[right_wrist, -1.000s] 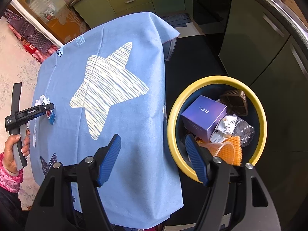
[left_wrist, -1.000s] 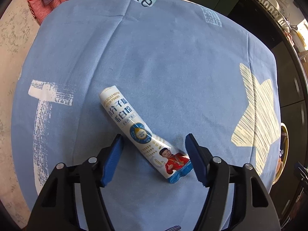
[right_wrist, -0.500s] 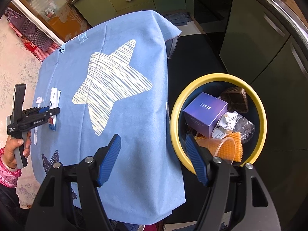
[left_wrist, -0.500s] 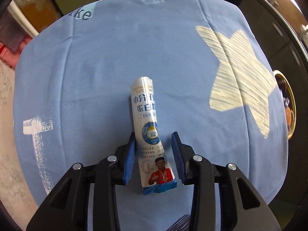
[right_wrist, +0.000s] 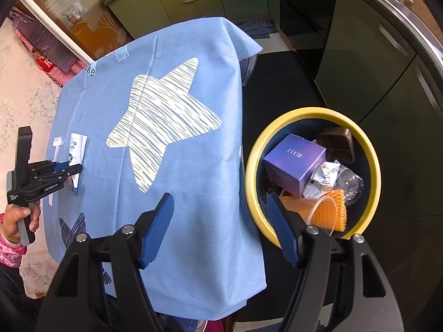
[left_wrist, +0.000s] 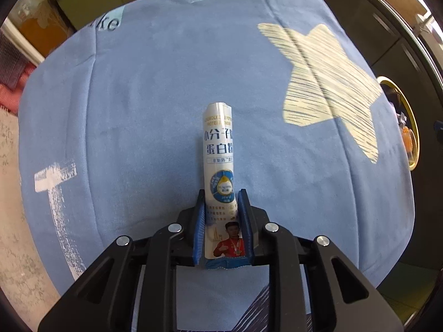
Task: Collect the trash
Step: 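Lift the white tube with the left tool toward the bin, then hold the white tube over the bin and open the left tool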
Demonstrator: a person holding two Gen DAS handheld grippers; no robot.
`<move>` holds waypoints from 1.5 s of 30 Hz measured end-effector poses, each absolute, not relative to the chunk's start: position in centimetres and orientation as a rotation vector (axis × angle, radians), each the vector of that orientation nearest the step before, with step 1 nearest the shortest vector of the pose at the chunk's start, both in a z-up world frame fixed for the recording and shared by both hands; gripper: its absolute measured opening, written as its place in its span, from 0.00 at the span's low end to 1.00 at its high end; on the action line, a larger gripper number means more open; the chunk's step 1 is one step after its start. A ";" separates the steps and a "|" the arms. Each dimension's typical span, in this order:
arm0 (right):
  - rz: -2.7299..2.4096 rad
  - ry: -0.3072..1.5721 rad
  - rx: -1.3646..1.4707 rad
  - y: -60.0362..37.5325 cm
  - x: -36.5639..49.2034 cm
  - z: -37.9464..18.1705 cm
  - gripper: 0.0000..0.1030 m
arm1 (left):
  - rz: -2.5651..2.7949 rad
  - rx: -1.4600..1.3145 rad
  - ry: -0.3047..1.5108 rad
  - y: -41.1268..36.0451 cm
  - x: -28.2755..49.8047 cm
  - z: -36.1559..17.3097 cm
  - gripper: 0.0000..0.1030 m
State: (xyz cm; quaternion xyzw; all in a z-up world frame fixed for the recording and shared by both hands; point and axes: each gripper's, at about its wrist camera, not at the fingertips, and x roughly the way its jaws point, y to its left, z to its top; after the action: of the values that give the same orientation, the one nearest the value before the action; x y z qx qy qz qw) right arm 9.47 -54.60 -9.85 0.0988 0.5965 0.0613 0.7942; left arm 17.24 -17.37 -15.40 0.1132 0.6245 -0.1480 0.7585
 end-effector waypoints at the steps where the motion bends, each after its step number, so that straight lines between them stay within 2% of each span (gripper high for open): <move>1: 0.123 1.274 0.211 -54.8 9.2 -9.7 0.64 | -0.338 0.253 1.351 -17.8 17.0 -15.0 0.22; 9: -0.001 1.207 0.282 -60.3 5.6 -9.0 0.64 | -0.577 0.353 1.220 -25.3 13.9 -9.4 0.22; 14: -0.077 1.175 0.356 -64.8 3.1 -9.0 0.64 | -0.776 0.413 1.145 -35.3 12.7 -6.3 0.22; 17: -0.112 1.166 0.390 -66.9 1.6 -9.3 0.64 | -0.869 0.454 1.112 -41.2 12.3 -6.1 0.23; 24: -0.159 1.181 0.451 -70.6 -1.0 -10.6 0.64 | -1.017 0.600 1.103 -55.8 13.5 -10.3 0.23; 29: -0.175 1.187 0.477 -72.1 -1.8 -11.4 0.64 | -1.000 0.733 1.136 -61.4 15.0 -15.4 0.25; 31: -0.174 1.186 0.487 -72.6 -1.8 -11.7 0.64 | -0.986 0.782 1.155 -62.5 15.4 -17.1 0.29; 32: -0.172 1.187 0.489 -72.6 -1.8 -11.8 0.64 | -0.980 0.796 1.155 -62.8 15.5 -17.5 0.35; 33: -0.171 1.188 0.492 -72.7 -1.7 -11.9 0.64 | -0.965 0.808 1.154 -63.2 15.7 -18.0 0.51; 35: -0.163 1.190 0.493 -72.5 -1.6 -12.1 0.64 | -0.958 0.817 1.153 -63.2 16.0 -18.6 0.68; 41: -0.137 1.179 0.498 -71.1 -1.3 -12.1 0.65 | -0.981 0.738 1.113 -60.1 15.8 -17.1 0.70; 45: -0.120 1.172 0.483 -69.4 -1.7 -12.1 0.65 | -0.991 0.568 1.068 -53.3 15.7 -13.7 0.80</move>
State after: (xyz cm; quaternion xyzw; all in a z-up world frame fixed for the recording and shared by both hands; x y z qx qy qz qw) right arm -1.68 -69.40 -12.08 0.2255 0.5473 -0.0558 0.8041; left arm 15.72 -53.26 -13.69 0.2560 0.4814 -0.4465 0.7095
